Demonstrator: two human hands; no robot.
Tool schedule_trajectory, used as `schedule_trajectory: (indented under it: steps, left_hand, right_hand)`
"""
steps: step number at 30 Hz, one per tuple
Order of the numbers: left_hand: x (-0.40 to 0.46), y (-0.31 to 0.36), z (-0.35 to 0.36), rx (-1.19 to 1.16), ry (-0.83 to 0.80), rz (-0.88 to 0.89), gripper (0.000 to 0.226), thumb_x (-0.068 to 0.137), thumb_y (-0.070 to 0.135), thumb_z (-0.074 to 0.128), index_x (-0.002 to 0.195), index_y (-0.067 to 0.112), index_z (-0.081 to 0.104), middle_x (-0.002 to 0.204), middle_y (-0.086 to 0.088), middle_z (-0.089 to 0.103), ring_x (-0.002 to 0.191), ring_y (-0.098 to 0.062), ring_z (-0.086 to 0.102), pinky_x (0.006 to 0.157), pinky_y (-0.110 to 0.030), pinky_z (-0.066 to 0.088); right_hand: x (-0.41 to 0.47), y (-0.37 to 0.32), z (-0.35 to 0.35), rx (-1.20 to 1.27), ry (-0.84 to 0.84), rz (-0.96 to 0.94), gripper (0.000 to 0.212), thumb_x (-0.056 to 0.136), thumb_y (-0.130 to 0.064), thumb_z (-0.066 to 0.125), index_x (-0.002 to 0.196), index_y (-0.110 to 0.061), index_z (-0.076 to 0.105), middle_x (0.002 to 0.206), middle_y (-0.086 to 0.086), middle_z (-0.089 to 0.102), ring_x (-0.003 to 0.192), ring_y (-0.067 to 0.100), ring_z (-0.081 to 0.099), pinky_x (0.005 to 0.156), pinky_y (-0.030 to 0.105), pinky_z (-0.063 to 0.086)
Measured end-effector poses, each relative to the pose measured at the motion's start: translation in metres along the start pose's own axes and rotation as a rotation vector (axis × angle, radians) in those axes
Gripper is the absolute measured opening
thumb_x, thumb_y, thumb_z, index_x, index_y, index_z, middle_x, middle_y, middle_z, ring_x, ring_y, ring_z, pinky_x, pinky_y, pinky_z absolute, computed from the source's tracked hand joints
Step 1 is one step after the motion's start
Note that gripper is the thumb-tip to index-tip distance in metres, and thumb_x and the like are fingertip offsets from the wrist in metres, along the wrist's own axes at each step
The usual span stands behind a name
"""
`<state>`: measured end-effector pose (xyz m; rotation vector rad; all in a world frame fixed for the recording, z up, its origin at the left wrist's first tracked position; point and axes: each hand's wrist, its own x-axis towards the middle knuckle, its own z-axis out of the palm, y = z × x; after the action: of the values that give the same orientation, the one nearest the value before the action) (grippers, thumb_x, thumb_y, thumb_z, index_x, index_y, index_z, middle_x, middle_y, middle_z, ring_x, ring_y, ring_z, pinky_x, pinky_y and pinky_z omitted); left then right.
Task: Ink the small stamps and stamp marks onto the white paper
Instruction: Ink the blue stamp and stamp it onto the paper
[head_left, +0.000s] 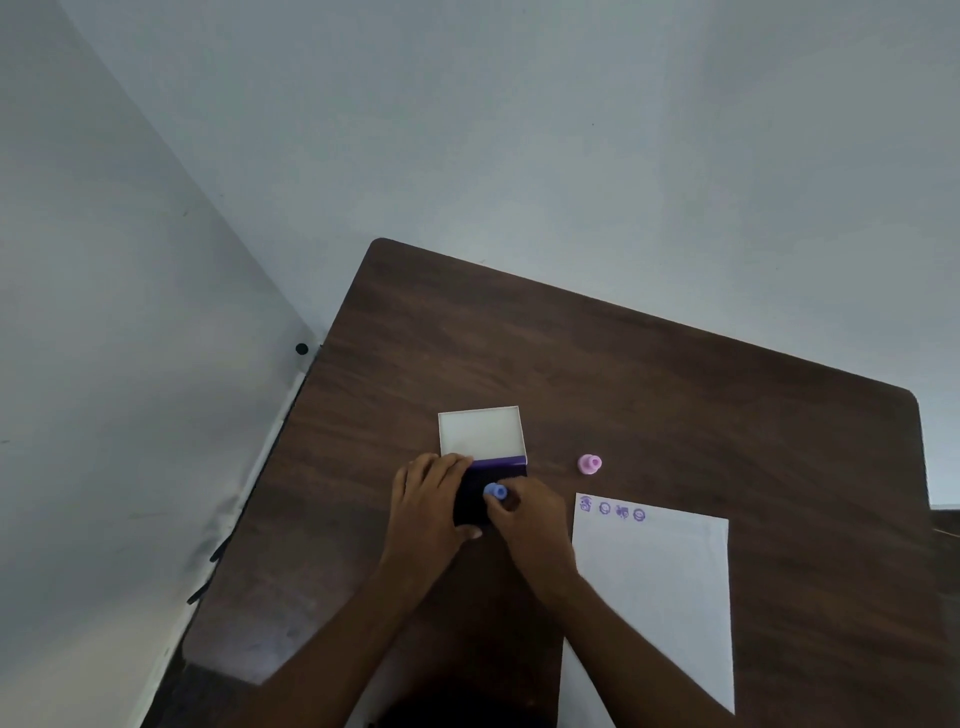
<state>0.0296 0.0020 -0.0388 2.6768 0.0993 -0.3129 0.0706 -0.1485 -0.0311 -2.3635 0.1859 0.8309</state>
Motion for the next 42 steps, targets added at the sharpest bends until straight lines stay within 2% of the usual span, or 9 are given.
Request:
schedule_trajectory:
  steps: [4,9,14,19,23,29,35,39,42]
  left_hand:
    - [-0.001,0.002,-0.003,0.057,-0.017,0.008,0.098,0.059,0.054,0.081,0.142,0.023,0.04,0.146,-0.001,0.045,0.135,-0.024,0.035,0.111,-0.044,0.027]
    - [-0.003,0.012,-0.005,0.123,0.008,0.099,0.108,0.053,0.046,0.087,0.146,0.022,0.037,0.154,-0.007,0.033,0.139,-0.029,0.028,0.108,-0.048,0.029]
    - [-0.004,0.05,0.016,-0.019,0.087,0.287,0.061,0.073,0.026,0.078,0.129,0.025,0.054,0.134,-0.002,0.055,0.125,-0.024,0.049,0.105,-0.041,0.034]
    - [0.003,0.113,0.053,-0.082,-0.047,0.359,0.04,0.075,0.027,0.079,0.113,0.019,0.067,0.111,0.001,0.071,0.1,-0.017,0.069,0.096,-0.027,0.036]
    - [0.021,0.15,0.069,-0.036,-0.079,0.326,0.05,0.083,0.041,0.068,0.128,0.024,0.055,0.129,0.005,0.059,0.117,-0.015,0.056,0.105,-0.03,0.037]
    - [0.027,0.166,0.076,0.0,-0.07,0.346,0.058,0.051,0.026,0.094,0.103,0.009,0.073,0.1,-0.009,0.075,0.086,-0.025,0.073,0.084,-0.038,0.054]
    - [0.029,0.172,0.083,-0.017,-0.084,0.274,0.047,0.075,0.022,0.082,0.118,0.01,0.068,0.119,-0.01,0.069,0.108,-0.028,0.066,0.101,-0.039,0.045]
    - [0.03,0.176,0.084,0.006,-0.075,0.271,0.047,0.065,0.018,0.088,0.108,0.008,0.073,0.109,-0.01,0.073,0.097,-0.029,0.07,0.093,-0.041,0.051]
    - [0.029,0.175,0.085,0.013,-0.056,0.293,0.048,0.065,0.018,0.088,0.109,0.01,0.072,0.111,-0.009,0.073,0.1,-0.028,0.07,0.094,-0.04,0.05]
  right_hand:
    - [-0.03,0.031,-0.017,0.21,0.181,0.05,0.027,0.085,-0.037,0.066,0.1,-0.015,0.067,0.091,-0.005,0.066,0.08,0.008,0.06,0.07,0.008,0.038]
    - [-0.056,0.077,-0.046,0.389,0.392,0.16,0.024,0.078,-0.039,0.073,0.09,-0.018,0.069,0.082,-0.006,0.071,0.07,0.01,0.064,0.066,0.022,0.055]
    - [-0.061,0.114,-0.07,0.502,0.57,0.217,0.021,0.075,-0.042,0.074,0.085,-0.024,0.071,0.071,-0.012,0.071,0.058,0.012,0.065,0.049,0.019,0.054]
    - [-0.052,0.134,-0.076,0.507,0.599,0.255,0.024,0.078,-0.045,0.071,0.092,-0.027,0.068,0.084,-0.012,0.07,0.069,0.009,0.066,0.061,0.019,0.055]
    - [-0.044,0.144,-0.075,0.548,0.61,0.276,0.03,0.076,-0.048,0.069,0.094,-0.024,0.067,0.085,-0.01,0.069,0.071,0.009,0.064,0.061,0.013,0.05]
    - [-0.03,0.157,-0.067,0.58,0.629,0.288,0.033,0.079,-0.045,0.069,0.099,-0.019,0.07,0.089,-0.003,0.072,0.074,0.014,0.065,0.073,0.031,0.06]
    - [-0.019,0.162,-0.07,0.528,0.632,0.27,0.031,0.079,-0.048,0.067,0.098,-0.023,0.068,0.092,-0.006,0.072,0.075,0.011,0.065,0.072,0.029,0.06]
    - [-0.011,0.162,-0.073,0.437,0.576,0.225,0.031,0.081,-0.043,0.068,0.101,-0.019,0.067,0.098,-0.002,0.071,0.078,0.009,0.06,0.073,0.018,0.052]
    - [-0.007,0.161,-0.074,0.397,0.544,0.23,0.032,0.081,-0.041,0.07,0.101,-0.016,0.065,0.099,0.001,0.071,0.079,0.012,0.06,0.076,0.024,0.052]
